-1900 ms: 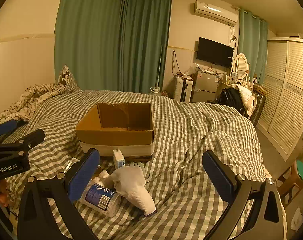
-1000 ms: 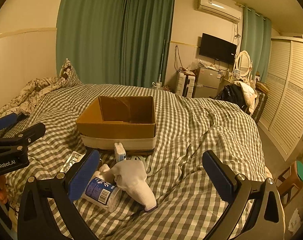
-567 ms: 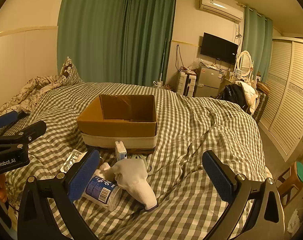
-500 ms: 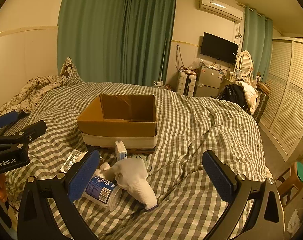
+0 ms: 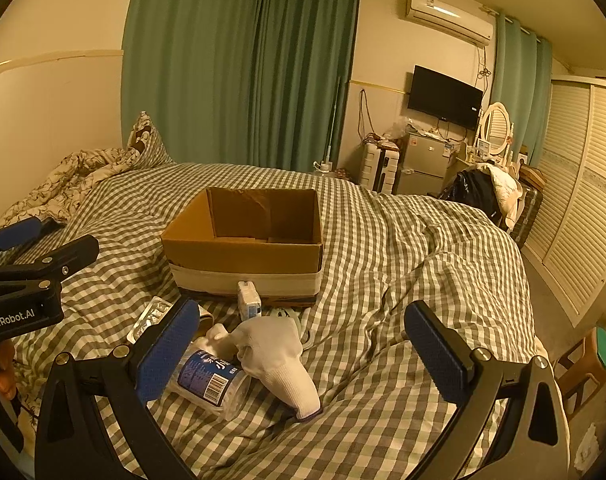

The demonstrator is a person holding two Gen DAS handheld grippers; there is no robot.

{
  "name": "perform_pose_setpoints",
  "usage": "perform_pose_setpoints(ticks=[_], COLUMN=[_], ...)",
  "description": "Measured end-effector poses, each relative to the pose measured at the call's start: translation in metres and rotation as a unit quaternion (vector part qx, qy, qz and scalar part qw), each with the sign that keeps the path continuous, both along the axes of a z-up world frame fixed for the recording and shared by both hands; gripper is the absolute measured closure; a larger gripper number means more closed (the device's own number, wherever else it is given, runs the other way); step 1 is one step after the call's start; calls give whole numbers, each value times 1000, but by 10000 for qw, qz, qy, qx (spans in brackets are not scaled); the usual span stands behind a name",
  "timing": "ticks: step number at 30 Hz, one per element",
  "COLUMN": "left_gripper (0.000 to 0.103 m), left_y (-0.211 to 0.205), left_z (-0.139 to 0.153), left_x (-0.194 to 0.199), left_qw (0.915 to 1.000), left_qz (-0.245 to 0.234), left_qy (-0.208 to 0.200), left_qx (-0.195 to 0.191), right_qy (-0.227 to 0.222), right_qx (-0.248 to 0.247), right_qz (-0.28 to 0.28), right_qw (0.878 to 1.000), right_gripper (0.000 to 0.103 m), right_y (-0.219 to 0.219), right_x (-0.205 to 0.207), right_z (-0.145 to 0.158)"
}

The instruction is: Organize objects

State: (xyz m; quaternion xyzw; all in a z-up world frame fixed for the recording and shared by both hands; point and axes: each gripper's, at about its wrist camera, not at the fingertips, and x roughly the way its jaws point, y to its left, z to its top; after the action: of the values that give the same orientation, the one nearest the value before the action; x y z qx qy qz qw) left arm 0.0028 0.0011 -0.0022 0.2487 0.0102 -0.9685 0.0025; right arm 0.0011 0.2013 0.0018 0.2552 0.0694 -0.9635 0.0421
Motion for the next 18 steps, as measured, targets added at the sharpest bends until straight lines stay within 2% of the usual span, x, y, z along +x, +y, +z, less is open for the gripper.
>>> perform_pose_setpoints(ticks=[18], left_gripper=[0], left_y=[0], left_z=[0], left_x=[-2], left_qw=[10000], left_qz=[-59], left_qy=[-38], left_qx=[17], right_qy=[19], right_qx=[15], right_qz=[89], right_qw=[10000], right_gripper=[0], right_y=[1], right_x=[2], right_z=[3])
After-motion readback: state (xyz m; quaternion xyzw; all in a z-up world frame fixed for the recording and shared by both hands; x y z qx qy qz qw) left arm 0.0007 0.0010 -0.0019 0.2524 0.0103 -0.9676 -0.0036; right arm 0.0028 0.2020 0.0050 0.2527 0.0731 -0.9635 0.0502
